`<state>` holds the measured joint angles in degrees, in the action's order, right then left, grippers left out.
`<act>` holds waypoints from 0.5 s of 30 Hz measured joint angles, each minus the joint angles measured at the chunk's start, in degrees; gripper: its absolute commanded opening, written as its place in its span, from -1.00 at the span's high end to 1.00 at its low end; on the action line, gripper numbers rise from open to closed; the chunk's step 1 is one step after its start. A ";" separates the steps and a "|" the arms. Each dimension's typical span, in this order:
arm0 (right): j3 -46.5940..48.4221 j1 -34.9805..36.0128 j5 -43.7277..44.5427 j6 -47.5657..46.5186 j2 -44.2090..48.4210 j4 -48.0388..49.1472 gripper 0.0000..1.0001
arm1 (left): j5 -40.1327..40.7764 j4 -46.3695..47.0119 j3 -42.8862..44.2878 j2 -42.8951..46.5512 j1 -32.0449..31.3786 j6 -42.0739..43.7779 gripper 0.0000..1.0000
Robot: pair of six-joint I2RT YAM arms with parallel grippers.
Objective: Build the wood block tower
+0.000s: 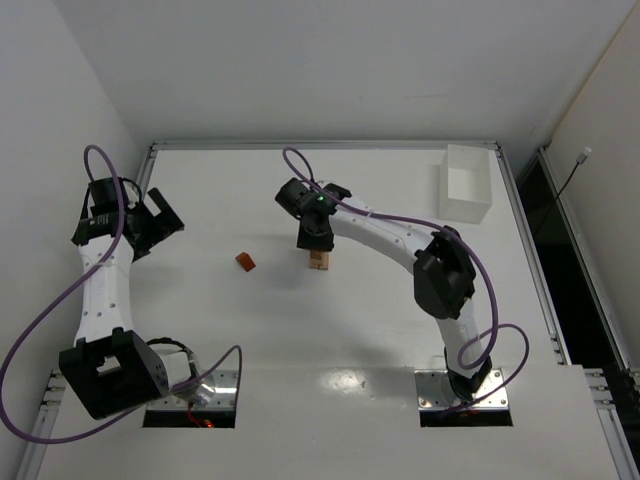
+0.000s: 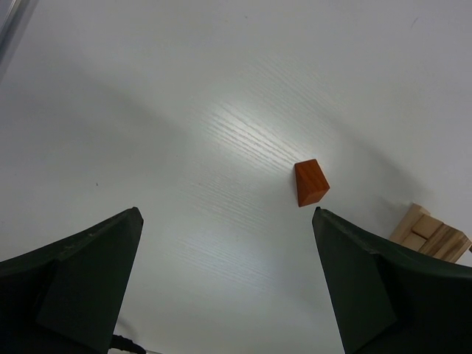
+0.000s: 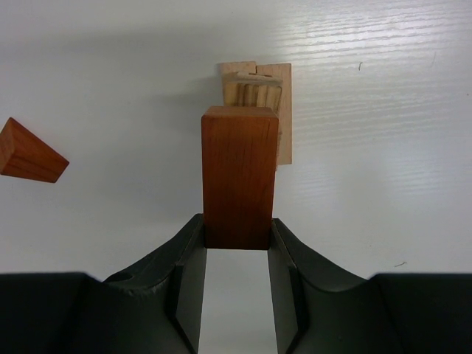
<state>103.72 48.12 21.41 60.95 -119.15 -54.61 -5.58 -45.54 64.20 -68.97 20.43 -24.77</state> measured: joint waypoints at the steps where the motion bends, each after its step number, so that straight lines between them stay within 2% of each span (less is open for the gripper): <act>1: 0.00 0.09 -0.04 0.00 -0.02 0.00 1.00 | -0.04 0.04 0.02 0.00 0.00 -0.02 -1.00; 15: -0.02 0.35 -0.48 -0.02 -1.90 0.13 1.00 | -0.22 0.22 0.00 0.00 0.00 -0.20 -1.00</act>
<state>103.70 48.47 20.93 60.93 -121.05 -54.48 -5.80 -45.32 64.20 -68.97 20.43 -24.97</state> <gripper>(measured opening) 0.308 1.000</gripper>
